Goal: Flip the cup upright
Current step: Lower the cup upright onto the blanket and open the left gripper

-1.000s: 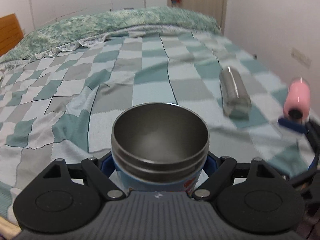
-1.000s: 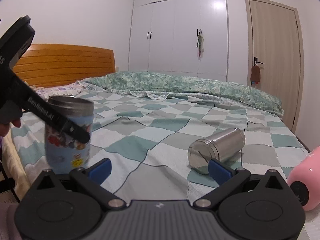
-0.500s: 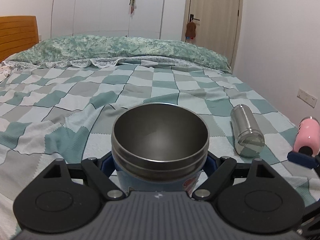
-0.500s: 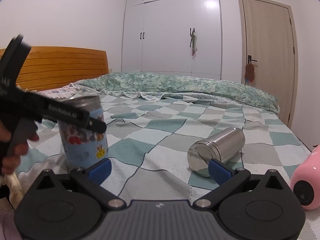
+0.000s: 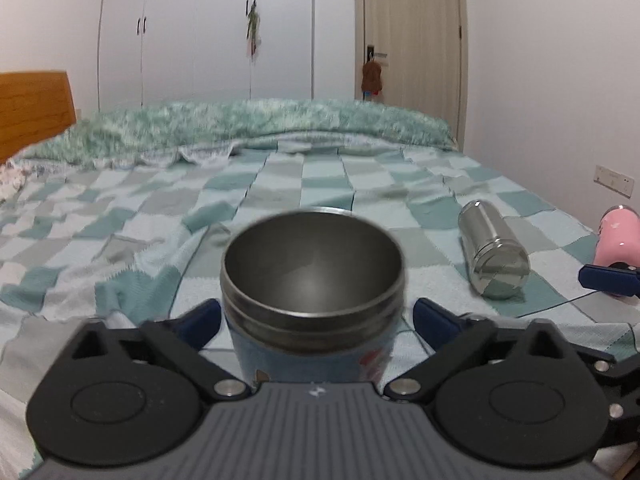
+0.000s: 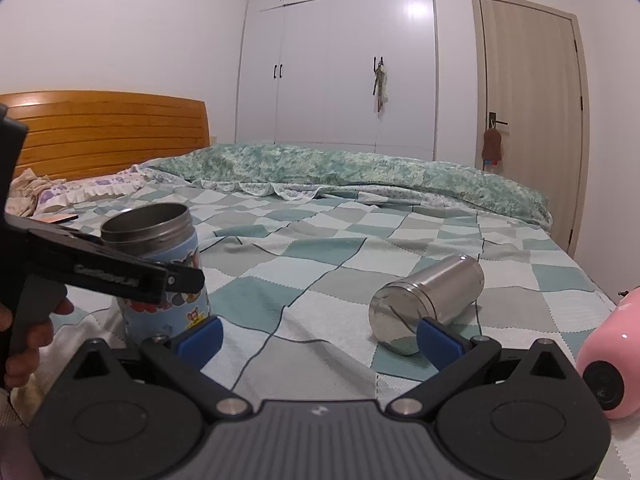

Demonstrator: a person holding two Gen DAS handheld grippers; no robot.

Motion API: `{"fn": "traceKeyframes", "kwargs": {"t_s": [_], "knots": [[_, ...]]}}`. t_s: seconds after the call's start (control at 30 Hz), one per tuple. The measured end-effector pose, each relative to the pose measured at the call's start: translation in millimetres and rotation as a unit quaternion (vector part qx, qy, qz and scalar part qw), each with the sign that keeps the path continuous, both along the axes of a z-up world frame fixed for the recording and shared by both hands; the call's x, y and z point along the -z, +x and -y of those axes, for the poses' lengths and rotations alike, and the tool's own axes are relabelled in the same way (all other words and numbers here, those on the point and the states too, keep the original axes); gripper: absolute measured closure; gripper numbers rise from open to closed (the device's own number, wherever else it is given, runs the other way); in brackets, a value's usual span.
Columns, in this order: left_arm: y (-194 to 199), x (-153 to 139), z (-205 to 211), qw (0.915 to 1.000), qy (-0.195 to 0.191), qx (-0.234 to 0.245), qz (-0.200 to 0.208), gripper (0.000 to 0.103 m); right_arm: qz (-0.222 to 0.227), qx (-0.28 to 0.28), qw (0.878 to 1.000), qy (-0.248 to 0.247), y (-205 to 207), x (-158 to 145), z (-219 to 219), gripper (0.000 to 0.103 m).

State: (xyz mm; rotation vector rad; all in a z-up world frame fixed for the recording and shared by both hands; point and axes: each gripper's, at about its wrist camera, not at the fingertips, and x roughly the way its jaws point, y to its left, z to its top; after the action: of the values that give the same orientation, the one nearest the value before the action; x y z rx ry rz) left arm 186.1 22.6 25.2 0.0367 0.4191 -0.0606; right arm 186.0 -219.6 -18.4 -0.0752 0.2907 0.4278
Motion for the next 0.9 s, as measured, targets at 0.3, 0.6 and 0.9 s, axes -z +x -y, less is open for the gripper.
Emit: {"fn": "traceKeyframes", "kwargs": {"t_s": [0.3,0.6,0.9], "knots": [[-46.1,-43.3,-2.0,0.9982,0.011,-0.017,0.056,0.000,0.031,0.017,0.999,0.013,-23.0,-19.0,12.0,0.000],[-121.2,-81.8,-1.9,0.9953,0.004,-0.016,0.096,0.000,0.046,0.025,0.998,0.020,-80.2,-44.0,20.5,0.000],[-173.9,-44.0,7.1,0.9967,0.002,-0.021,0.079,0.000,0.050,0.055,0.997,0.017,-143.6,-38.2,31.8,0.000]]}}
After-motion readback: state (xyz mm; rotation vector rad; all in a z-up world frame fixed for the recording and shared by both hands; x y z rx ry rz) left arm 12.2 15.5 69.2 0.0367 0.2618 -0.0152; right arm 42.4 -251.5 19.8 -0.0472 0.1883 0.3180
